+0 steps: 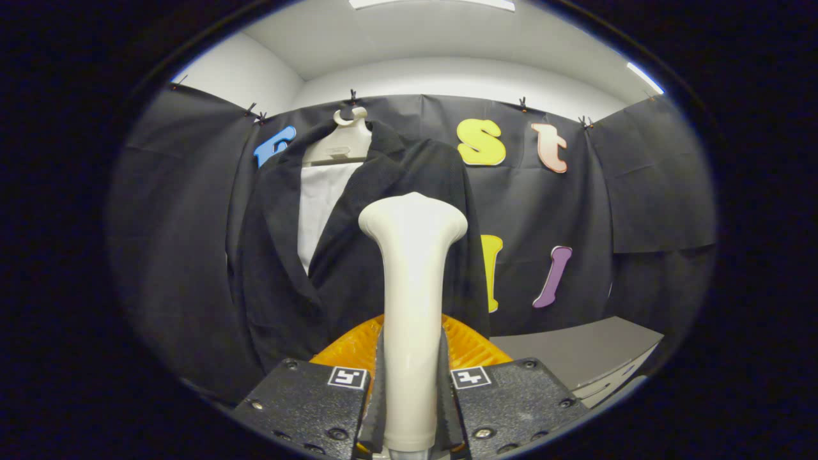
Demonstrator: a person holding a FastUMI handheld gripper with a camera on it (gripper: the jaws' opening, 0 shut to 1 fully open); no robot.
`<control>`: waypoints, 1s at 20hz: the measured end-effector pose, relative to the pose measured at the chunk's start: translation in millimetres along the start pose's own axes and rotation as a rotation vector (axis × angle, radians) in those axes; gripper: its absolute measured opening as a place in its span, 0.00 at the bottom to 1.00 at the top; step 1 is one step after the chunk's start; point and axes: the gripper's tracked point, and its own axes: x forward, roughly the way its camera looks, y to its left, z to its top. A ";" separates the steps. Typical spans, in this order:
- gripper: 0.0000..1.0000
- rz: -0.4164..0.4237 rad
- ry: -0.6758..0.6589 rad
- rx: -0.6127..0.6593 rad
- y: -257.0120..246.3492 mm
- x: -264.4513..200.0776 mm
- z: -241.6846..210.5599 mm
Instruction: Iron the clothes twice with a garment steamer, once on the left side and once on the right side.
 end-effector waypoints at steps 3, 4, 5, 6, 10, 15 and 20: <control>0.35 0.004 0.030 0.003 0.4 -8.7 -23.0; 0.35 0.005 0.042 0.004 0.5 -12.0 -30.4; 0.35 0.005 0.051 0.004 0.3 -14.7 -35.4; 0.35 0.007 0.060 0.001 1.2 -16.6 -40.4; 0.35 0.018 0.081 -0.013 4.1 -25.8 -56.8; 0.35 0.013 0.114 -0.022 3.4 -35.1 -80.5; 0.35 0.038 0.152 -0.043 7.0 -44.2 -103.3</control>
